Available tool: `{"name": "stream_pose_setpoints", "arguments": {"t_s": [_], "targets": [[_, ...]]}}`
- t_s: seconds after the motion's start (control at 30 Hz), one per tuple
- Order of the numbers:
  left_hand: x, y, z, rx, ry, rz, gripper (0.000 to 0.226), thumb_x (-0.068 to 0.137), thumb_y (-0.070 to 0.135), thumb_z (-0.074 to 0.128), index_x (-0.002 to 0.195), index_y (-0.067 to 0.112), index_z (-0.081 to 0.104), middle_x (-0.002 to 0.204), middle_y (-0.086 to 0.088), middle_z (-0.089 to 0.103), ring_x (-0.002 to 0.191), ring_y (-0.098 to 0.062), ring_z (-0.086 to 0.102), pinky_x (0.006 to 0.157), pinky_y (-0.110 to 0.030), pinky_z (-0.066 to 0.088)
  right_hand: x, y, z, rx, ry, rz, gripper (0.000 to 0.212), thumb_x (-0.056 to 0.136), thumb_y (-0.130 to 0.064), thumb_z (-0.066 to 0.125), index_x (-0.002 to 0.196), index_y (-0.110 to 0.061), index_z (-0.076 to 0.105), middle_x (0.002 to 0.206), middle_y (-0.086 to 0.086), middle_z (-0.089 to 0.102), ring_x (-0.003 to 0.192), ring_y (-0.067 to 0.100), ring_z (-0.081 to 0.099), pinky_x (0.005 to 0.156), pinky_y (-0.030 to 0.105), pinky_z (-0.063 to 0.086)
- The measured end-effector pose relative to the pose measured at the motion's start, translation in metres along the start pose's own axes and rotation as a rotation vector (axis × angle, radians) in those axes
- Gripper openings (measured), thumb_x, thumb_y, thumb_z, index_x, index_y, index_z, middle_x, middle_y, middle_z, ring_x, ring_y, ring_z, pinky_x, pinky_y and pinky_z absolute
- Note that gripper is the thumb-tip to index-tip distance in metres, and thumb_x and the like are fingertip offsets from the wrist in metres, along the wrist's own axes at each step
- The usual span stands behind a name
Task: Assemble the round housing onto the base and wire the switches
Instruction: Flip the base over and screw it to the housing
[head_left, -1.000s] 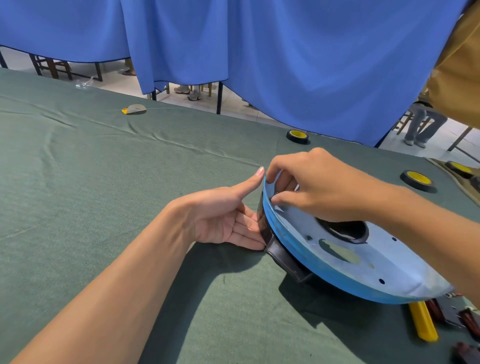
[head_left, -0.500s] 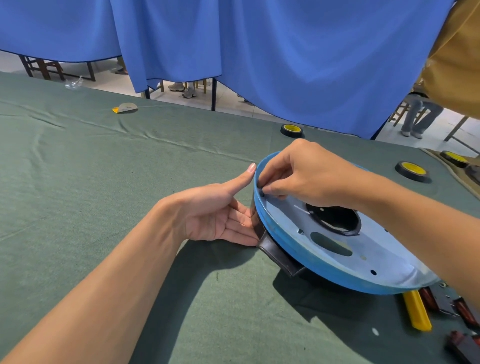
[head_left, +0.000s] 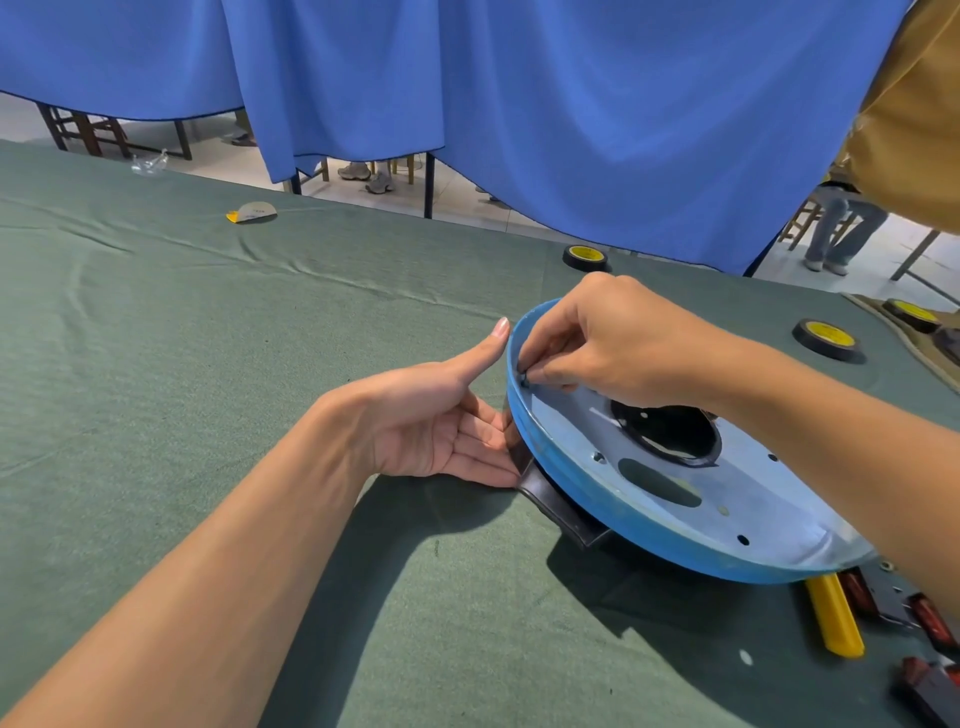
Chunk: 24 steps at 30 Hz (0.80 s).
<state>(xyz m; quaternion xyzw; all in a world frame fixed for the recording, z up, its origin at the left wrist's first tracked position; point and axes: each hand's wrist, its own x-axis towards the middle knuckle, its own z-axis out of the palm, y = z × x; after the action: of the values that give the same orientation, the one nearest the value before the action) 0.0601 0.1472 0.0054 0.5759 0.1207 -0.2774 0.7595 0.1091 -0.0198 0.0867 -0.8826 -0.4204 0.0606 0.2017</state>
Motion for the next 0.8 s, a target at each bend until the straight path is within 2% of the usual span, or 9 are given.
{"name": "stream_pose_setpoints", "arguments": {"t_s": [0.07, 0.23, 0.33, 0.4, 0.5, 0.63, 0.7, 0.77, 0.8], "targets": [[0.0002, 0.0, 0.0003, 0.002, 0.0, 0.0, 0.088, 0.058, 0.076, 0.063, 0.098, -0.002, 0.057, 0.095, -0.021, 0.055, 0.079, -0.032, 0.071, 0.07, -0.038, 0.06, 0.0005, -0.0007, 0.0007, -0.051, 0.005, -0.008, 0.017, 0.083, -0.019, 0.073, 0.069, -0.03, 0.072, 0.052, -0.019, 0.063, 0.056, -0.006, 0.058, 0.053, 0.009, 0.043], [-0.0002, -0.0002, 0.0005, 0.012, 0.0, 0.001, 0.086, 0.063, 0.077, 0.061, 0.097, -0.002, 0.058, 0.091, -0.02, 0.056, 0.078, -0.031, 0.072, 0.069, -0.038, 0.06, 0.0021, 0.0001, 0.0042, -0.235, 0.016, -0.043, 0.025, 0.087, -0.034, 0.065, 0.067, -0.021, 0.07, 0.059, -0.005, 0.063, 0.061, 0.01, 0.057, 0.064, 0.037, 0.052], [-0.0005, -0.0003, 0.001, 0.011, -0.001, 0.002, 0.086, 0.066, 0.076, 0.059, 0.101, -0.002, 0.056, 0.088, -0.02, 0.057, 0.076, -0.031, 0.072, 0.068, -0.037, 0.06, 0.0011, -0.0012, -0.0005, -0.192, -0.028, -0.063, 0.011, 0.085, -0.031, 0.069, 0.073, -0.028, 0.069, 0.07, -0.009, 0.069, 0.071, 0.003, 0.062, 0.068, 0.028, 0.051], [-0.0007, -0.0003, 0.0008, 0.005, 0.003, 0.002, 0.085, 0.067, 0.076, 0.059, 0.101, -0.002, 0.056, 0.087, -0.02, 0.057, 0.075, -0.032, 0.072, 0.067, -0.037, 0.06, 0.0003, -0.0022, -0.0013, -0.192, -0.044, -0.088, 0.011, 0.083, -0.023, 0.072, 0.078, -0.033, 0.072, 0.072, -0.011, 0.07, 0.072, 0.001, 0.061, 0.068, 0.023, 0.048], [-0.0014, -0.0001, 0.0013, 0.002, 0.003, -0.002, 0.085, 0.068, 0.075, 0.059, 0.103, -0.002, 0.054, 0.085, -0.021, 0.057, 0.074, -0.032, 0.073, 0.065, -0.037, 0.06, 0.0022, -0.0026, 0.0032, -0.207, -0.021, -0.098, 0.014, 0.083, -0.019, 0.071, 0.072, -0.028, 0.071, 0.07, -0.006, 0.07, 0.071, 0.009, 0.062, 0.074, 0.033, 0.052], [-0.0012, -0.0009, 0.0013, -0.003, 0.004, 0.009, 0.082, 0.067, 0.075, 0.06, 0.098, -0.001, 0.056, 0.081, -0.02, 0.058, 0.074, -0.032, 0.073, 0.063, -0.037, 0.06, 0.0055, -0.0008, 0.0039, -0.272, 0.011, -0.083, 0.027, 0.086, -0.031, 0.066, 0.061, -0.023, 0.062, 0.06, -0.001, 0.063, 0.06, 0.014, 0.053, 0.067, 0.038, 0.051], [-0.0006, -0.0009, 0.001, -0.003, 0.0, 0.012, 0.083, 0.067, 0.075, 0.06, 0.096, -0.003, 0.057, 0.079, -0.02, 0.058, 0.073, -0.032, 0.073, 0.063, -0.037, 0.06, 0.0044, 0.0004, 0.0002, -0.266, -0.016, -0.076, 0.017, 0.085, -0.031, 0.067, 0.071, -0.022, 0.071, 0.067, -0.005, 0.067, 0.067, 0.011, 0.058, 0.069, 0.031, 0.05], [-0.0002, -0.0008, 0.0009, -0.006, -0.001, 0.016, 0.082, 0.066, 0.074, 0.06, 0.091, -0.004, 0.059, 0.075, -0.019, 0.059, 0.071, -0.032, 0.073, 0.062, -0.037, 0.06, 0.0024, 0.0005, -0.0019, -0.225, -0.03, -0.088, 0.003, 0.083, -0.025, 0.072, 0.082, -0.026, 0.074, 0.075, -0.01, 0.07, 0.073, 0.004, 0.06, 0.066, 0.017, 0.045], [-0.0002, -0.0008, 0.001, -0.006, 0.004, 0.018, 0.081, 0.065, 0.074, 0.06, 0.088, -0.004, 0.06, 0.073, -0.019, 0.06, 0.07, -0.032, 0.073, 0.061, -0.036, 0.06, 0.0018, 0.0005, -0.0015, -0.212, -0.032, -0.094, 0.008, 0.082, -0.021, 0.073, 0.085, -0.028, 0.076, 0.076, -0.011, 0.07, 0.074, 0.001, 0.06, 0.066, 0.014, 0.044]]}}
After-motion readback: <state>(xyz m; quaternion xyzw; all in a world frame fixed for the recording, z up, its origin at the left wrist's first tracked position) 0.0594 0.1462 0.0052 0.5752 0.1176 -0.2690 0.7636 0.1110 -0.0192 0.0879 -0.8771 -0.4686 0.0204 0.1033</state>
